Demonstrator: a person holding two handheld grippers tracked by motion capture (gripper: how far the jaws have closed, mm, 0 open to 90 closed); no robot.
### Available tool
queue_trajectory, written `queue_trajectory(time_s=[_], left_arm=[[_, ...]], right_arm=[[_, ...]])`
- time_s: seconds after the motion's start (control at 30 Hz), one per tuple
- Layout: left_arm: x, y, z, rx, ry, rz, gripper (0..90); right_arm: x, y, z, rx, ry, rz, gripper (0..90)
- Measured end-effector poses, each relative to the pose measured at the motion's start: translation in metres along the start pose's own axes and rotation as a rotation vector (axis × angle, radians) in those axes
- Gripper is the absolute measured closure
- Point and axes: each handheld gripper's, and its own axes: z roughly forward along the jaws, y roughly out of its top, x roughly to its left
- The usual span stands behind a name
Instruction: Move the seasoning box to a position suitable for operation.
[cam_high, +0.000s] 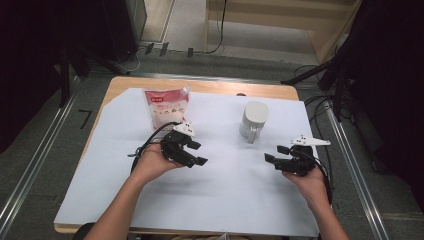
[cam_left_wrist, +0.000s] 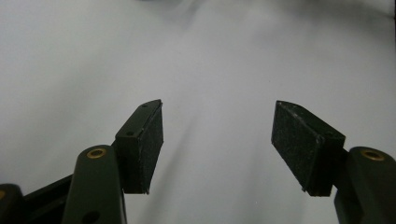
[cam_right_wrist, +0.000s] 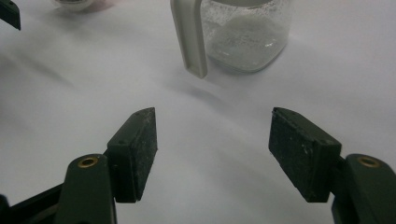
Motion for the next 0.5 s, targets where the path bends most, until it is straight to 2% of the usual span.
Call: queue_trajectory(time_s=[0.1,0.2,0.27,0.5], left_arm=[[0.001,0.001,-0.001,-0.007,0.005,-0.001,35.2],[0.001,0.001,-0.002,-0.014,0.004,-0.007,35.2],[0.002,0.000,-0.005,0.000,0.008,0.005,35.5],[0.004,-0.002,-0.015,-0.037,0.011,-0.013,36.0]], right_arm=[[0.000,0.000,-0.001,-0.012,-0.003,-0.009,36.9],[-0.002,0.002,-0.001,0.007,0.025,0.005,37.0],[-0.002,0.002,-0.001,0.010,0.024,0.010,35.5],[0.007,0.008,0.000,-0.028,-0.028,0.003,26.9]])
